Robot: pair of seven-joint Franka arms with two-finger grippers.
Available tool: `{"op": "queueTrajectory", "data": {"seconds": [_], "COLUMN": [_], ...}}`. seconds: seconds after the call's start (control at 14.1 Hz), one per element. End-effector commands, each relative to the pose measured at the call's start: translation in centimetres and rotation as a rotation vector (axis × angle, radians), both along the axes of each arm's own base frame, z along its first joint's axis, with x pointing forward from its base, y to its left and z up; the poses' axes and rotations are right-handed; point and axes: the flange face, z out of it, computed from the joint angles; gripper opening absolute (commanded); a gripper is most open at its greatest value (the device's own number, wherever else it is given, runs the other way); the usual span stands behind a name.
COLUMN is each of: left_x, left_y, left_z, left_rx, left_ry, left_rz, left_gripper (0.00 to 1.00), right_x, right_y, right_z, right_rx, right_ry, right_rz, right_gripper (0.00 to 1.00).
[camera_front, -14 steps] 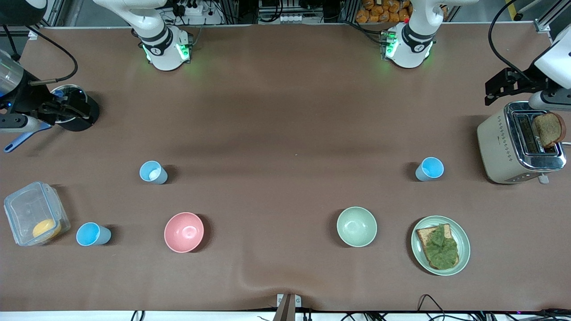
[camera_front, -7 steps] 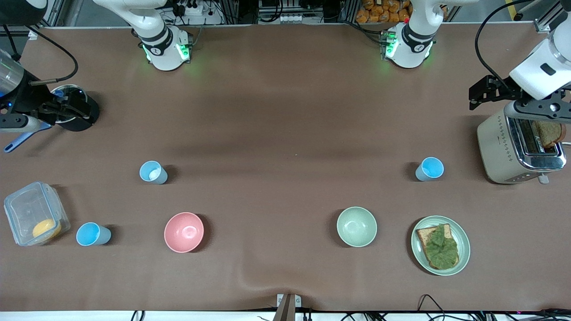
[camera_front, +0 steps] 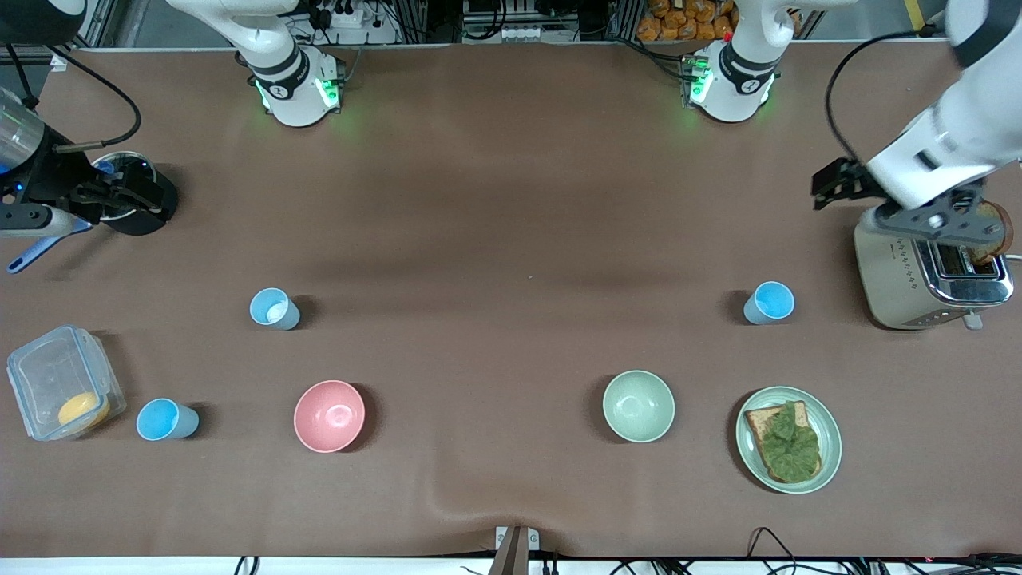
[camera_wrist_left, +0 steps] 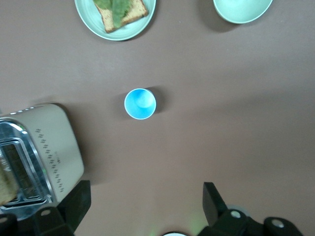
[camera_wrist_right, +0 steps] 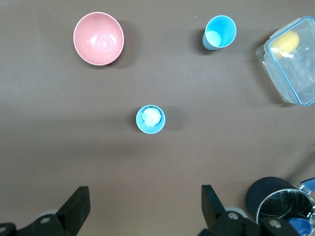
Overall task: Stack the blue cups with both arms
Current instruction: 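Move the left gripper to one blue cup while the right gripper reaches another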
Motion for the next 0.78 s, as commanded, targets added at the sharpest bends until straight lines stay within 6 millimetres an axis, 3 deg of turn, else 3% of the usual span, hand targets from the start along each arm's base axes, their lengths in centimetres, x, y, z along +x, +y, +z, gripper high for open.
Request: {"op": "queueTrajectory", "data": {"seconds": [0.0,0.14,0.35,0.5,0.71], "left_x": [-0.5,-1.0,-2.0,-2.3,-1.9], "left_y": [0.0,0.5,0.8,0.9,1.7], "left_z": [-4.9,-9.2,-14.7,-17.6,-20.2], "left_rx": [0.013,0.019,0.019,0.015,0.015], "left_ry": [0.007,0.018,0.033,0.026,0.038], "left_rz": [0.019,0.018,0.014,0.012,0.025], "left_gripper": [1.0,1.0,1.0,1.0,1.0], "right_x": [-0.1,0.2,1.8,3.5,5.8], "right_y": [1.3,1.8,4.2,6.1,8.9], "right_z": [0.2,-1.1,-5.7,-8.7,-15.3], "right_rx": [-0.014,-0.014,-0.018,-0.021,-0.122], "right_ry": [0.001,0.033,0.124,0.117,0.144], "right_rz": [0.018,0.026,0.039,0.031,0.046], "right_gripper": [1.0,1.0,1.0,1.0,1.0]}}
